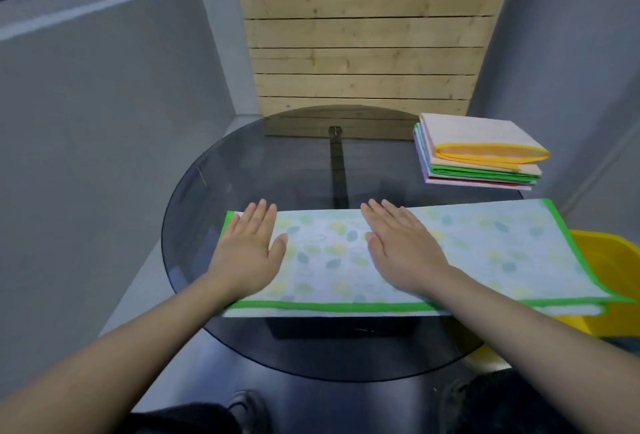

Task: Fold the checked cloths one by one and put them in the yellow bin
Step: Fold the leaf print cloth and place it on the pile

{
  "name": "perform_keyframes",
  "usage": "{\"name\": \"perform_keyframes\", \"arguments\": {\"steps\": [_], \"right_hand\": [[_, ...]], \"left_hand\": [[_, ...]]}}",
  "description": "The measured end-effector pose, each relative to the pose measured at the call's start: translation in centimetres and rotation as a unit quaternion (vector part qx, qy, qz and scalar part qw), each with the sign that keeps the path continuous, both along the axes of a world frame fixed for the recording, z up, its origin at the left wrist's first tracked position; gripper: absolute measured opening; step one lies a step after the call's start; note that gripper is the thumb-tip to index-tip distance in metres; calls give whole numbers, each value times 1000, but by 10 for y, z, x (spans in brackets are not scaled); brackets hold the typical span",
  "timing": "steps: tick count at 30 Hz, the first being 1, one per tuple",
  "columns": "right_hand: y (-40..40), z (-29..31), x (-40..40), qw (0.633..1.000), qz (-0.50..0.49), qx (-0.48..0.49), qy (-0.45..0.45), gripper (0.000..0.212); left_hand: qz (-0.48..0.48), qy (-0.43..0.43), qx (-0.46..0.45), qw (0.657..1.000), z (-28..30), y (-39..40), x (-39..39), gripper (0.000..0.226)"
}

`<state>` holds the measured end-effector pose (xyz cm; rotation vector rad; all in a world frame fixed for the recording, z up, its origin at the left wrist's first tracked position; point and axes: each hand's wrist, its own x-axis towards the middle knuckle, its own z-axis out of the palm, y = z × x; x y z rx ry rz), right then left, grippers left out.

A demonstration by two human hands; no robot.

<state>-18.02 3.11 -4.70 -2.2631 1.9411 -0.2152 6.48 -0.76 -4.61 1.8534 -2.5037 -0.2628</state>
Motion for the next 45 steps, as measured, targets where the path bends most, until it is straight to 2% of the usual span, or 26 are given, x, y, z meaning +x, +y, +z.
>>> {"name": "perform_keyframes", "arguments": {"steps": [3,7,10,15,18,22,25,28,32,34,38,41,45], "right_hand": [[-1,0,7,1000,1,-18,-4,50],[-2,0,14,990,52,-55,-119,42],[-5,7,16,985,40,-15,-167,38],[-13,15,23,995,41,31,-85,60],[-20,18,23,996,43,54,-64,70],[-21,21,23,995,49,74,-50,81],[-21,22,25,993,53,93,-42,93],[-19,21,27,992,53,105,-43,105],[-12,18,43,987,81,123,-57,115],[-11,17,51,986,91,130,-59,120],[-9,19,57,981,97,168,-33,130],[-7,22,57,978,94,185,-29,131],[-1,26,58,979,106,166,-49,127]], "left_hand": [[-14,2,25,1000,4,-3,13,61],[-36,-4,84,996,19,-12,24,59],[-30,-7,81,996,32,-20,31,54],[35,4,53,998,46,-33,34,60],[71,83,51,993,48,-35,36,51],[128,204,60,969,47,-33,39,46],[156,246,116,950,53,-32,47,40],[159,261,143,941,58,-29,55,22],[208,297,46,931,69,-29,61,48],[229,322,47,917,77,-29,67,51],[212,419,124,874,99,-28,70,33],[170,469,135,856,116,-27,58,17],[148,533,149,819,128,-22,31,37]]}}
